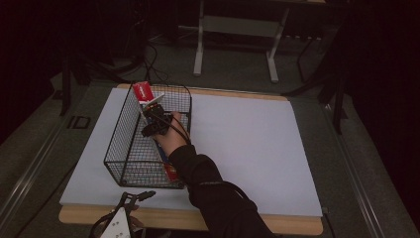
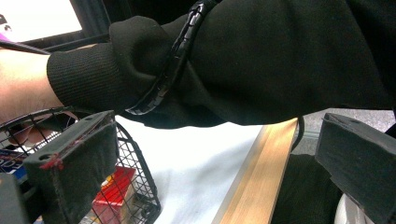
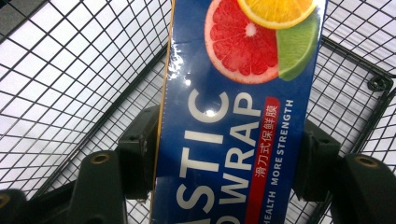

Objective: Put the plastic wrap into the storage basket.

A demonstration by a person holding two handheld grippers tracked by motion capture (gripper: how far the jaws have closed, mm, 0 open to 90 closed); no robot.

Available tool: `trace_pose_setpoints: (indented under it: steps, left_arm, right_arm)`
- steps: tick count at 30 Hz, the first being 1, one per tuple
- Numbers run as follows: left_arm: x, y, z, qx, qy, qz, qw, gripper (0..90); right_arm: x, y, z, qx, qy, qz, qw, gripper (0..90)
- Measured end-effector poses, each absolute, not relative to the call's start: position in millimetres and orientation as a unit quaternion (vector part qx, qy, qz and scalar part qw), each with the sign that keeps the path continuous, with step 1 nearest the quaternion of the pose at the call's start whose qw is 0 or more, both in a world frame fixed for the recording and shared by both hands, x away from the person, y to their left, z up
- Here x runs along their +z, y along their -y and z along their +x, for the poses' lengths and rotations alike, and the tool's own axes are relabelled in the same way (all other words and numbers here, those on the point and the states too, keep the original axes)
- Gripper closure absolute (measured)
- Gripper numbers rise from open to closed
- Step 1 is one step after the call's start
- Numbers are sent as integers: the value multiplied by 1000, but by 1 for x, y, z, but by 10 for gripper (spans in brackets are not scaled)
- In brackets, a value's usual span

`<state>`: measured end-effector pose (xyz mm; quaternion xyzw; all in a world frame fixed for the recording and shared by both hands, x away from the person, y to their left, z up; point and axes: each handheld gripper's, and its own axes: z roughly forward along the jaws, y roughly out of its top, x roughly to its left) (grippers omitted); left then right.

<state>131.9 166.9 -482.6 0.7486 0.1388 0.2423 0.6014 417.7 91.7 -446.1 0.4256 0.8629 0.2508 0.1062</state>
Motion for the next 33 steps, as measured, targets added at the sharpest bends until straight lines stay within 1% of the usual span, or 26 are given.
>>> trace_pose_setpoints:
  steps: [7, 9, 13, 15, 19, 22, 24, 29, 33]
  left_arm:
    - [-482, -166, 132, 242, -138, 749, 601, 1]
    - [-483, -166, 132, 242, -138, 750, 601, 1]
    - [-483, -165, 132, 240, -138, 751, 599, 1]
    - [-483, -165, 132, 241, -137, 752, 599, 1]
    - [-483, -165, 133, 239, -139, 752, 598, 1]
    - [-484, -165, 133, 239, -137, 753, 597, 2]
    - [-484, -165, 133, 239, -137, 754, 596, 2]
    - [-484, -164, 134, 237, -140, 754, 596, 1]
    - [-485, -163, 134, 238, -138, 756, 594, 2]
  right_arm:
    - [-450, -89, 418, 253, -863, 425, 105, 339]
    - [-451, -87, 418, 261, -862, 425, 94, 332]
    - [-448, -85, 416, 263, -863, 420, 101, 339]
    - [-448, -84, 416, 266, -864, 418, 94, 306]
    - [-444, -80, 414, 277, -863, 415, 82, 271]
    - [-439, -75, 413, 293, -858, 418, 57, 234]
    - [-435, -71, 412, 304, -859, 409, 49, 188]
    - [-427, -58, 405, 322, -862, 388, 54, 154]
    - [-422, -48, 399, 324, -867, 372, 65, 154]
